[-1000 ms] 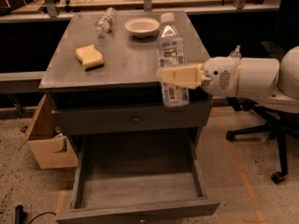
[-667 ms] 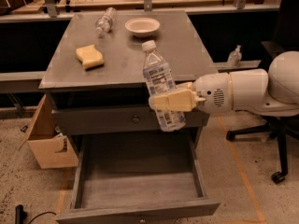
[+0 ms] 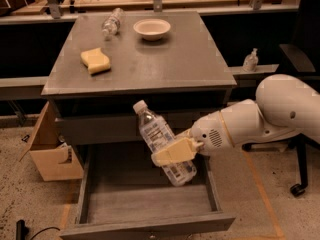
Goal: Place blue plastic bottle into middle drawer
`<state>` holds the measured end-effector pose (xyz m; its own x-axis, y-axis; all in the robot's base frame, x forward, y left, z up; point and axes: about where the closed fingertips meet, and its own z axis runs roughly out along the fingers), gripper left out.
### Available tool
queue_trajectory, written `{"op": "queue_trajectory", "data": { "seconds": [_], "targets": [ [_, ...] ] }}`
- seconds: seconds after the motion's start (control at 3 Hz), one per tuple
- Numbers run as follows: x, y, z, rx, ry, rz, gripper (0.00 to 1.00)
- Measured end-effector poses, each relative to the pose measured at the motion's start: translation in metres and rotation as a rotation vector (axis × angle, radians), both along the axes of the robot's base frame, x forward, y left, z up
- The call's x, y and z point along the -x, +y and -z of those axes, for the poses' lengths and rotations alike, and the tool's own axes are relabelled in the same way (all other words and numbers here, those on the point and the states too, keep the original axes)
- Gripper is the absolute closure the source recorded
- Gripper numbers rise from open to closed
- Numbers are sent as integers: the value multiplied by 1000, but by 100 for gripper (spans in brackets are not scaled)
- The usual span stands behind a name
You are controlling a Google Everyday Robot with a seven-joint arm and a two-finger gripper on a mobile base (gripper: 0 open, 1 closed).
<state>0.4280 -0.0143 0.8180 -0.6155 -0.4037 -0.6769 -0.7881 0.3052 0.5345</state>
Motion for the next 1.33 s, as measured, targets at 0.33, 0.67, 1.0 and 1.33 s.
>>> {"op": "queue_trajectory", "data": {
  "seconds": [0.33,0.67,1.0,1.33],
  "targets": [
    [37,0,57,137,188,4,100],
    [44,1,64,151,240,19,100],
    [42,0,75,161,245,49,100],
    [37,-11,137,181,344,139,100]
  ]
}}
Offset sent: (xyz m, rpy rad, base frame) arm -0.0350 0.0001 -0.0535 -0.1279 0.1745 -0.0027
